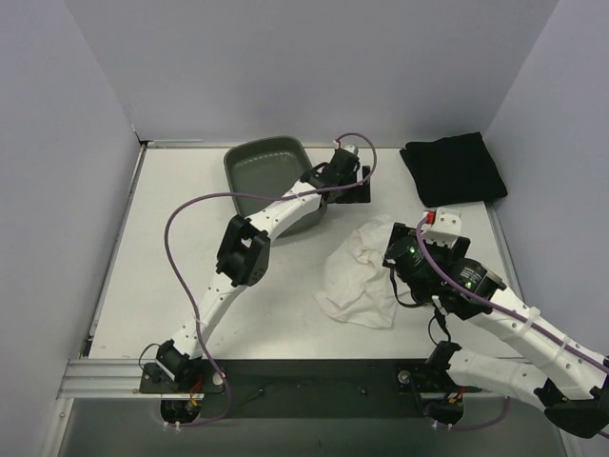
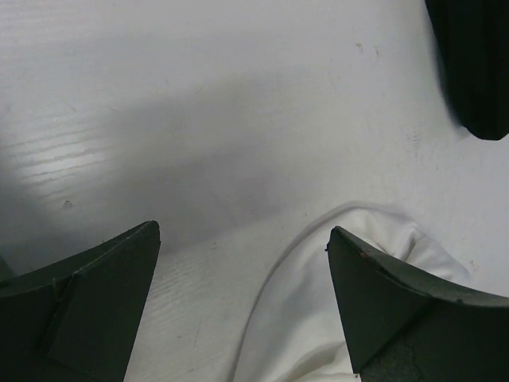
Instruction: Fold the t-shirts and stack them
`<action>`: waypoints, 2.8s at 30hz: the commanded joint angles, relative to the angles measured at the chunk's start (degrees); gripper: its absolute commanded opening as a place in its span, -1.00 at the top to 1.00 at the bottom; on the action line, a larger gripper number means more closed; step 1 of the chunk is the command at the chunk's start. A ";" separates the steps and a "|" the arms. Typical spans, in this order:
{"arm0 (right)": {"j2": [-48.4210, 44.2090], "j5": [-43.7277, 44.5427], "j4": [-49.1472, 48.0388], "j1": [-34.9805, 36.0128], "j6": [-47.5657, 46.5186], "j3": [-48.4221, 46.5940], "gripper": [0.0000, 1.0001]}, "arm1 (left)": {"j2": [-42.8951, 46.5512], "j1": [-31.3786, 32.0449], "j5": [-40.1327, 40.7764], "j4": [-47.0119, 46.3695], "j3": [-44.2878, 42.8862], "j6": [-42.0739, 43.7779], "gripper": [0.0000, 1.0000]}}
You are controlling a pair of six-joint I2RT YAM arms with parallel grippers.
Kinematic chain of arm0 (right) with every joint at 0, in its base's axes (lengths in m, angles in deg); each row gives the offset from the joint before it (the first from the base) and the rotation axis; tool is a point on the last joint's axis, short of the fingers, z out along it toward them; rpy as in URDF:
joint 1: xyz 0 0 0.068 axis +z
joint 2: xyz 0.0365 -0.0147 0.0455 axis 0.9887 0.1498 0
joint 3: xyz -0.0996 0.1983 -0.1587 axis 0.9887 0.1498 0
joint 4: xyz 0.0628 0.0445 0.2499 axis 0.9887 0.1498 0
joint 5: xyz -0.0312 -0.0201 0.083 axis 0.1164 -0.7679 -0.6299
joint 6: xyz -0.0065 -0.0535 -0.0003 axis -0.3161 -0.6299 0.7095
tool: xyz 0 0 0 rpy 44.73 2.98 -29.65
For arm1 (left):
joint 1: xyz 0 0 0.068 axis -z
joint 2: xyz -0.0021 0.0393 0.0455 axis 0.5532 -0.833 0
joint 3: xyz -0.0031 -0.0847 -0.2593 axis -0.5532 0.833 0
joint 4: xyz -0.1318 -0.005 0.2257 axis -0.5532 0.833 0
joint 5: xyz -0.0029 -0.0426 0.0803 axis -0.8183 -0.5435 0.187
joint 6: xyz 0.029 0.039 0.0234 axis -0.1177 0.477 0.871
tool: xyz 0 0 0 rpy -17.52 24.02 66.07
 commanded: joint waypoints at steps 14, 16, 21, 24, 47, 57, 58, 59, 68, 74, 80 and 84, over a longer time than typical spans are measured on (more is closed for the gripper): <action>0.75 -0.87 -1.39 2.67 2.59 1.02 -1.00 | 23.40 -10.32 0.45 -7.79 40.76 -1.69 -0.95; 0.92 -0.78 -1.39 3.55 2.85 1.02 -1.00 | 25.07 -11.56 0.54 -7.97 41.99 -0.81 -0.95; 0.75 -0.25 -0.95 5.13 3.38 0.58 -1.00 | 27.01 -16.04 -0.17 -7.36 42.97 1.13 -0.95; 0.57 0.45 -0.34 6.10 3.73 0.41 -1.00 | 28.24 -17.98 -0.34 -6.74 43.49 1.22 -0.94; 3.38 3.62 0.28 6.98 2.94 -1.44 -1.00 | 2.59 -15.70 -8.87 5.04 -4.05 5.70 -0.94; 7.78 3.27 0.02 7.07 3.47 -2.49 -1.00 | 1.44 -18.42 -9.05 1.34 -0.80 5.43 -0.94; 8.30 3.00 -0.16 7.07 3.55 -2.41 -1.00 | 1.26 -18.60 -8.17 1.43 -0.80 5.52 -0.94; 8.39 2.83 -0.33 7.07 3.55 -2.41 -1.00 | 1.09 -19.03 -7.64 1.52 -0.72 5.78 -0.95; 9.01 2.03 -0.77 7.33 4.08 -1.53 -1.00 | 0.99 -23.60 -6.49 2.14 1.22 7.45 -0.94; 9.62 1.86 -0.77 7.60 3.91 -2.05 -1.00 | 1.00 -27.91 -6.67 3.10 1.13 9.91 -0.94; 10.68 1.86 -0.69 8.12 4.08 -2.32 -1.00 | 2.05 -32.13 -6.85 3.98 2.27 12.29 -0.95; 11.47 1.86 -0.69 8.47 4.17 -2.76 -1.00 | 3.02 -34.33 -6.85 4.24 2.71 13.43 -0.95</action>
